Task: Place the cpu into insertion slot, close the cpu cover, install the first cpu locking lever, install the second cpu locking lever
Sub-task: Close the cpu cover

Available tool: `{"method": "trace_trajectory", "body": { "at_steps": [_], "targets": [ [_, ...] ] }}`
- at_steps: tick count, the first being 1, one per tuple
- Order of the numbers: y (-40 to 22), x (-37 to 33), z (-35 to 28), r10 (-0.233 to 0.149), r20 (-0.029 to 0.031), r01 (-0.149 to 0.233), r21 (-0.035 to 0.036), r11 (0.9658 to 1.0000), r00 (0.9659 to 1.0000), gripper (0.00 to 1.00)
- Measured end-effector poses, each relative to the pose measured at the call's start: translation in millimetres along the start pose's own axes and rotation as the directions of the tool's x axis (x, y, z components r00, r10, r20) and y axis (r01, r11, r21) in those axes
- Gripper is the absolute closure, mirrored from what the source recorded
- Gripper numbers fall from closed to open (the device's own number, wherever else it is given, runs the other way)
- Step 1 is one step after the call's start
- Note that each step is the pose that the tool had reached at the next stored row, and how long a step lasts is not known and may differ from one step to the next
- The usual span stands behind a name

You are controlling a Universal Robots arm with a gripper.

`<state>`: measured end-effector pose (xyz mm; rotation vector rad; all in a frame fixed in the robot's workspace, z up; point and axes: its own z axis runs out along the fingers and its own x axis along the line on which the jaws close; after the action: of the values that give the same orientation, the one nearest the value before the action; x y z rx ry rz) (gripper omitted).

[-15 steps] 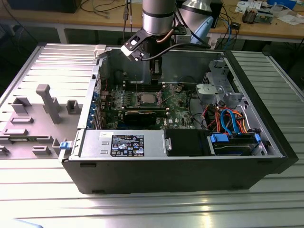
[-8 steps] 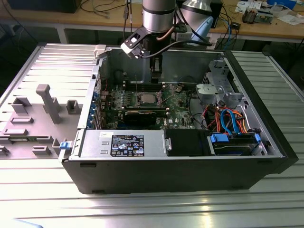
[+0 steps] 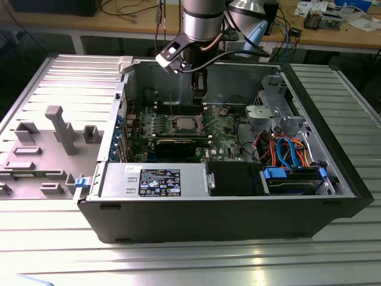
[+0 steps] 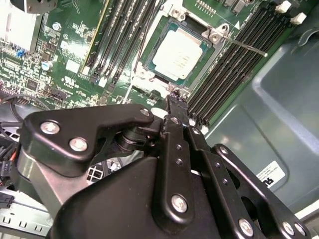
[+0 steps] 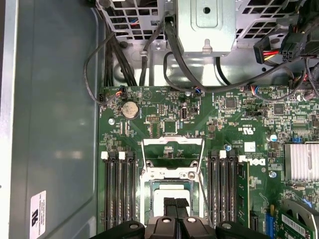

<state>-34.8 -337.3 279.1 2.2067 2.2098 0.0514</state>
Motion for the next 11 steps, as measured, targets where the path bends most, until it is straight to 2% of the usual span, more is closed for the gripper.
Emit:
{"method": "trace_trajectory", "body": {
  "at_steps": [11],
  "targets": [
    [6.5, 0.0, 0.2, 0.000, 0.0000, 0.000, 0.0000, 1.0000, 1.0000, 0.89]
  ]
}}
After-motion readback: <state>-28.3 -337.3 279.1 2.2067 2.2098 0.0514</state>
